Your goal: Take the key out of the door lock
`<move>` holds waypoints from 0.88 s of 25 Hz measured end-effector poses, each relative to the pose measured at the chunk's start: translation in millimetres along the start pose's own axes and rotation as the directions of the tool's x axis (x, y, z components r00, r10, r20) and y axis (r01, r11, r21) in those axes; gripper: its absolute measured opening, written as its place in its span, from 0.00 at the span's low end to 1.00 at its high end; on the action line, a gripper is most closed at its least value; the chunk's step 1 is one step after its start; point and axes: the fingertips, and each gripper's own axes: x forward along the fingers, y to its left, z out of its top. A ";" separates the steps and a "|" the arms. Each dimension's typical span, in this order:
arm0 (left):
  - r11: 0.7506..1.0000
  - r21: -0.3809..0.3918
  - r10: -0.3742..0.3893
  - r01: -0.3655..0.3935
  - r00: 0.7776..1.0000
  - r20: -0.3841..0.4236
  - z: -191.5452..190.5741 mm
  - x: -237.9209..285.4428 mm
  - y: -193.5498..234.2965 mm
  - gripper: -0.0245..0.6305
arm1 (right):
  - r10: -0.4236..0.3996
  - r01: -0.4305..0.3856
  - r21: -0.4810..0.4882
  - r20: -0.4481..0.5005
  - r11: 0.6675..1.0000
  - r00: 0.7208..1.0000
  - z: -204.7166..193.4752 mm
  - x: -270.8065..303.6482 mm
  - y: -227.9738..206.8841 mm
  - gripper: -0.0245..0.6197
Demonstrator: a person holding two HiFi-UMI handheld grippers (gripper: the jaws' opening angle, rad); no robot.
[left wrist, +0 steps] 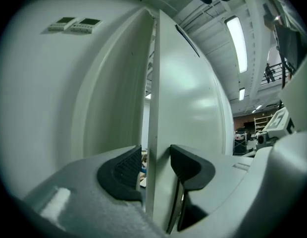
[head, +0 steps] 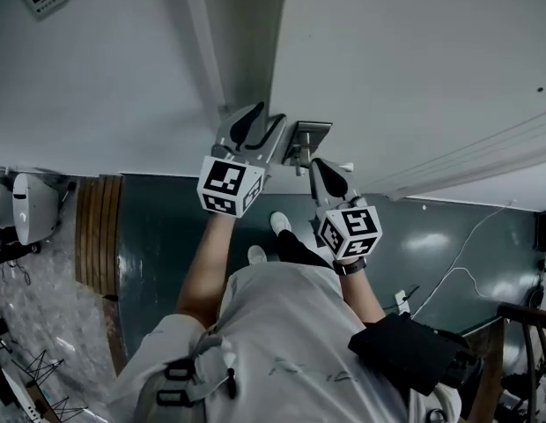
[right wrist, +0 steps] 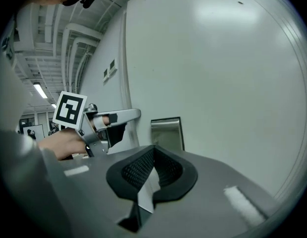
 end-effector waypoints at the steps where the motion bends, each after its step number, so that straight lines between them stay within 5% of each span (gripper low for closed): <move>1: 1.000 -0.016 -0.018 0.018 1.000 0.004 0.0 -1.5 2.7 0.33 | -0.007 0.007 0.013 -0.009 1.000 1.000 -5.5 0.4 -2.6 0.05; 7: 0.992 -0.077 -0.095 0.100 0.993 0.070 2.0 -0.8 -2.0 0.25 | -0.040 0.045 0.093 -0.049 0.995 0.998 -30.1 -7.8 -32.1 0.05; 16: 0.994 -0.058 -0.093 0.097 0.993 0.075 2.7 -2.6 -0.1 0.23 | -0.041 0.065 0.220 -0.111 0.973 0.993 -78.8 -12.7 -49.5 0.05; 22: 0.994 -0.056 -0.092 0.097 0.993 0.074 3.8 -2.4 -0.8 0.23 | 0.038 0.030 0.398 -0.164 0.917 0.986 -126.8 -8.8 -53.5 0.05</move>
